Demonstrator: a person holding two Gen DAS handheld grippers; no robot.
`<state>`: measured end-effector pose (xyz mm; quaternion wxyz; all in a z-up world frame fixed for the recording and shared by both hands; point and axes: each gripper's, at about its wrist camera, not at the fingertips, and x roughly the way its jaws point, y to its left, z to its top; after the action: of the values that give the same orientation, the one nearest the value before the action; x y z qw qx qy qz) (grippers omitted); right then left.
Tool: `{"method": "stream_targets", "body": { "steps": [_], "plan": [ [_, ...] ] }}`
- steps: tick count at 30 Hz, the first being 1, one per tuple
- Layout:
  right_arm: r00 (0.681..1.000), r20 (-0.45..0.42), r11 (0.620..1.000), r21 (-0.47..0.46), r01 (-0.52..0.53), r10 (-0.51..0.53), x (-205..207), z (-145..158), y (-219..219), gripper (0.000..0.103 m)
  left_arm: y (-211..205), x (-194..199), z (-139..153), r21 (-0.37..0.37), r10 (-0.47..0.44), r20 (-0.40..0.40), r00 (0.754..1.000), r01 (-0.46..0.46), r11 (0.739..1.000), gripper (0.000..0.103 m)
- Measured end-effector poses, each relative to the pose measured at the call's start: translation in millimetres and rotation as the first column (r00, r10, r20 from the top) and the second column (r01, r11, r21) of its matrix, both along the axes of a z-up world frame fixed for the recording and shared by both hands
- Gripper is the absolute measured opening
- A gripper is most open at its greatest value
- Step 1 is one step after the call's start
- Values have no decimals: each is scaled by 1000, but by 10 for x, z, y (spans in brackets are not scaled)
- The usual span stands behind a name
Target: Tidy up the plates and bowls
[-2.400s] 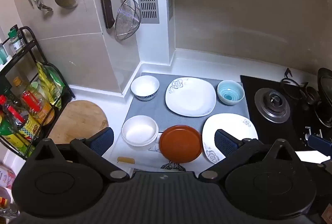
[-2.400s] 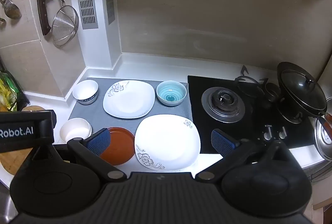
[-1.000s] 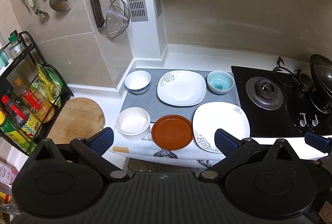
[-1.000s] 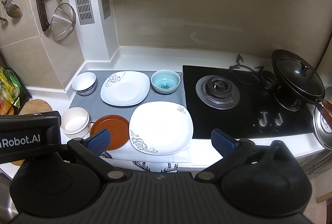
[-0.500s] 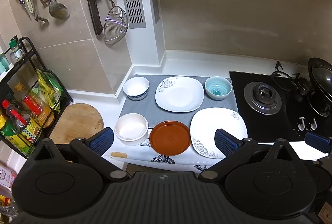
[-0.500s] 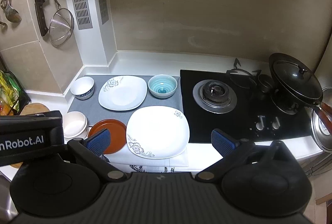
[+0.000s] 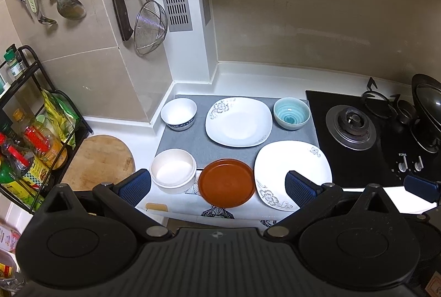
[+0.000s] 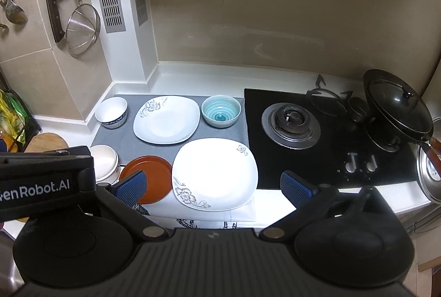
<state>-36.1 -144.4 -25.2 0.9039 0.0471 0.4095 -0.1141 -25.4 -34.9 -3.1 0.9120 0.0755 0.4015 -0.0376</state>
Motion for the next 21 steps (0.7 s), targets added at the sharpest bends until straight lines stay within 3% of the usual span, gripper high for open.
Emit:
{"method": "stream_targets", "body": {
  "steps": [13,21],
  "plan": [
    [998,-57,1000,10,3,-2,397,-199,49,103,76,431,-178,2,-18,-44,999,18,1000,103],
    [991,-130,1000,13,-15,17,860,-524,25,103,115,971,-538,-5,-53,-136,989,52,999,103]
  ]
}}
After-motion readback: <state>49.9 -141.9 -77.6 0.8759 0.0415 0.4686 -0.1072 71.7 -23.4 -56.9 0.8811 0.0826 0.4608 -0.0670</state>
